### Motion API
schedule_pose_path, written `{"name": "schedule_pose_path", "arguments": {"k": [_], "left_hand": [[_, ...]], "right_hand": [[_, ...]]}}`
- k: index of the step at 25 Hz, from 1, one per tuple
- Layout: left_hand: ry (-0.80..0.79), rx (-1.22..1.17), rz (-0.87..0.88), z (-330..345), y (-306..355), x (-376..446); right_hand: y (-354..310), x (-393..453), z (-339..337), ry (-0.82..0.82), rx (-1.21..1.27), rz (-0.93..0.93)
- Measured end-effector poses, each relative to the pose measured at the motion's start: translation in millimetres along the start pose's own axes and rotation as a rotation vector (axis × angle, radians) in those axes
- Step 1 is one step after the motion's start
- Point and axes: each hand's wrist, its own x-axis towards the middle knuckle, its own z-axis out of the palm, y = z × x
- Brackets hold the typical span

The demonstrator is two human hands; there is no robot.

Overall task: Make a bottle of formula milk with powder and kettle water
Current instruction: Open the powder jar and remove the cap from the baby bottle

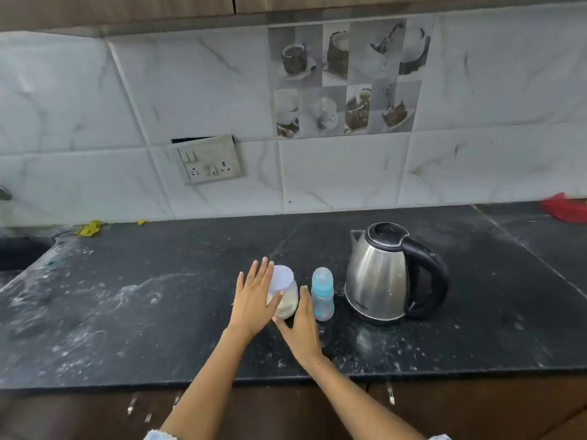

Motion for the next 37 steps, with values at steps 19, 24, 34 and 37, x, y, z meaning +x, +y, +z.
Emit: {"name": "schedule_pose_path", "arguments": {"k": [19,24,34,37], "left_hand": [[-0.241,0.278,0.289,1.9,-14.2,52.6],[-0.173,0.416,0.102,12.8,5.0,49.7],[-0.638,0.174,0.171,-32.3,-6.6,74.0],[-0.565,0.116,0.258,-36.5,-3.6,76.6]], "right_hand": [[28.5,51.6,35.9,0.048,0.200,0.101],[24.0,47.7,36.1,0.065,0.224,0.086],[21.4,43.6,30.9,0.100,0.190,0.047],[18.2,43.3,28.8,0.094,0.165,0.056]]}}
